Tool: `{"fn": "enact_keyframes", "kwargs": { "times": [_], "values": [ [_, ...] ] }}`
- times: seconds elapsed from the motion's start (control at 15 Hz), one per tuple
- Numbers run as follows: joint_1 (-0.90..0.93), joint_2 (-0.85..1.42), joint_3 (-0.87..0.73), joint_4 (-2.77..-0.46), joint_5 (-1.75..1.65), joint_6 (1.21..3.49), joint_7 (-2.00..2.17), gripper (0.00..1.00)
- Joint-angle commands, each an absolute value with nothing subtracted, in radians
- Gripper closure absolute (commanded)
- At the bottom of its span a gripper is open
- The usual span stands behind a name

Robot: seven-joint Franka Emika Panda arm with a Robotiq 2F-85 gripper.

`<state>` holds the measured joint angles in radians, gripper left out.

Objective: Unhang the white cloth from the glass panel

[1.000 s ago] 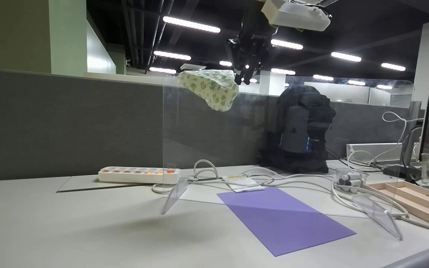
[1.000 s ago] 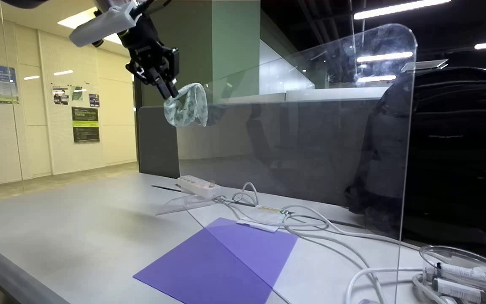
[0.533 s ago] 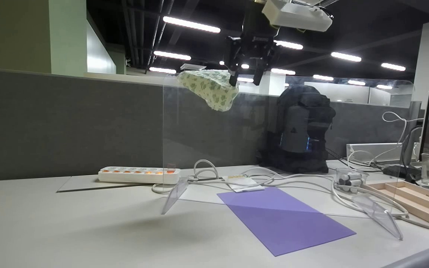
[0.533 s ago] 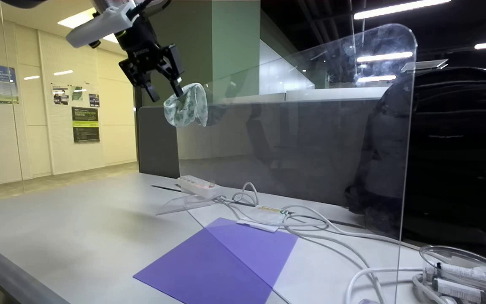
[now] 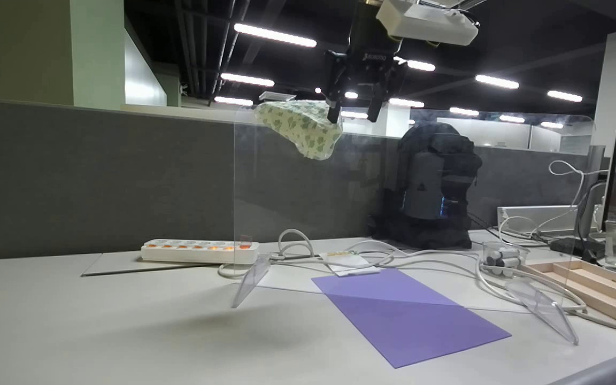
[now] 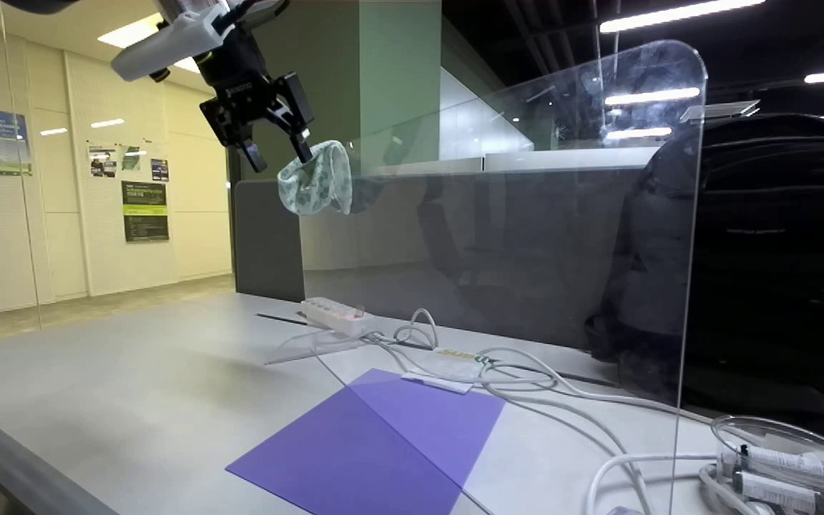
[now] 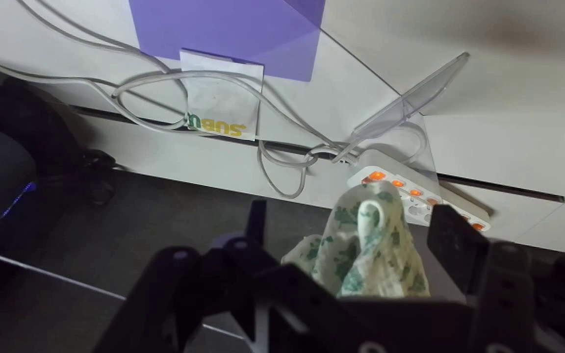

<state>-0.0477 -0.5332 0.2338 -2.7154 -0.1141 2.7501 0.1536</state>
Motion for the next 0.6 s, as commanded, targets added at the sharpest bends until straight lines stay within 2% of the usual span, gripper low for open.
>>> {"fn": "enact_keyframes", "kwargs": {
  "times": [0.0,0.07,0.2,0.53],
  "values": [
    [-0.036,-0.533,0.221,-2.714,-0.126,2.747,0.16,0.15],
    [-0.036,-0.533,0.221,-2.714,-0.126,2.747,0.161,0.04],
    [-0.086,-0.515,0.256,-2.709,-0.155,2.782,0.216,0.0],
    [-0.14,-0.479,0.293,-2.709,-0.177,2.876,0.261,0.0]
  ]
}}
